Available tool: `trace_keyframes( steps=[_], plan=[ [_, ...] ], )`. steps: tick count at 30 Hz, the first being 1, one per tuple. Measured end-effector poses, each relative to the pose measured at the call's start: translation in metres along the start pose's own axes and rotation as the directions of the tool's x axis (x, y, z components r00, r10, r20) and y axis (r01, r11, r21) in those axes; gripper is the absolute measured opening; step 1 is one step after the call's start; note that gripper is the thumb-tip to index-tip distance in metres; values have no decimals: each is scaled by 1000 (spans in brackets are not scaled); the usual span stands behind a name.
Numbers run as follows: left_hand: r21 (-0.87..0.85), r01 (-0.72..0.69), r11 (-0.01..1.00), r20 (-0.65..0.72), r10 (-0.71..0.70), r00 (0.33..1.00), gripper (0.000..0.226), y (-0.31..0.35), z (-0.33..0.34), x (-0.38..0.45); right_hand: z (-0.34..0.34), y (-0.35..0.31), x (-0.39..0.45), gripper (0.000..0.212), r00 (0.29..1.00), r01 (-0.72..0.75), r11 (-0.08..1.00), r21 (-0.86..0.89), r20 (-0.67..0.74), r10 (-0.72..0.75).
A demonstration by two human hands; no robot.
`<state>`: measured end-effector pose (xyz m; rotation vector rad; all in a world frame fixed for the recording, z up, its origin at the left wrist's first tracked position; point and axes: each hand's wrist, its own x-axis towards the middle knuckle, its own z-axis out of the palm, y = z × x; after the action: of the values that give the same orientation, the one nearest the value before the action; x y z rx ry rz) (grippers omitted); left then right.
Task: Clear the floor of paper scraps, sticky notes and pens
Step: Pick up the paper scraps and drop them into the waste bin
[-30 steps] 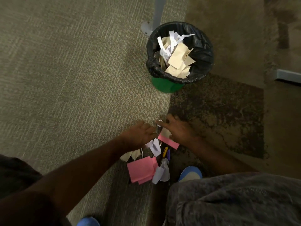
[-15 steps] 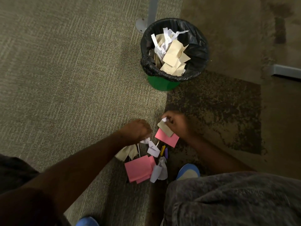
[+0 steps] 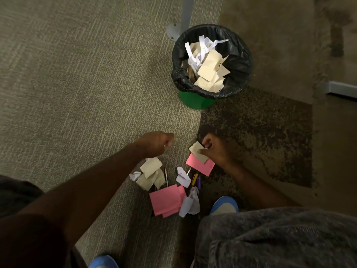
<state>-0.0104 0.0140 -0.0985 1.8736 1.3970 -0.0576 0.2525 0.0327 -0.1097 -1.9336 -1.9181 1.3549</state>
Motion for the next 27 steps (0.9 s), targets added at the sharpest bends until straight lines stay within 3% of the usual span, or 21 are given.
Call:
trace_keyframes(
  steps=[2,3,7,9,13,16,18,21,24,27],
  plan=[
    [87,37,996,-8,-36,999,8,-6,-3,-1,8,0,-1,52,1000,-21,989,-146,-6,21],
    [137,60,989,-9,-59,998,13,-10,-4,-3,11,1,-2,56,1000,-4,973,-231,-19,0],
    [335,113,935,80,-148,986,64,-26,0,-10,17,1,-2,47,996,54,942,-330,-45,-72],
    [374,104,922,83,-145,986,72,-29,7,-15,17,0,1,41,999,3,957,-289,-47,-17],
    [244,39,969,63,-56,996,50,-31,20,-22,11,2,3,27,996,-1,986,-165,-83,-13],
    [132,6,991,88,-18,996,33,-34,20,-27,1,1,-1,27,983,74,996,53,-172,-64],
    [80,-9,997,86,2,996,20,-35,20,-29,-7,-1,-2,17,977,72,968,242,-213,-20],
    [-21,-25,999,50,26,998,6,-36,15,-28,-21,3,-5,33,978,30,941,337,-205,43],
    [-90,-15,996,14,16,1000,7,-40,7,-26,-28,16,-12,30,991,59,998,35,-126,-54],
    [-200,38,979,-48,-49,998,7,-44,-3,-24,-23,33,-22,45,992,127,949,-290,13,-129]
  ],
)
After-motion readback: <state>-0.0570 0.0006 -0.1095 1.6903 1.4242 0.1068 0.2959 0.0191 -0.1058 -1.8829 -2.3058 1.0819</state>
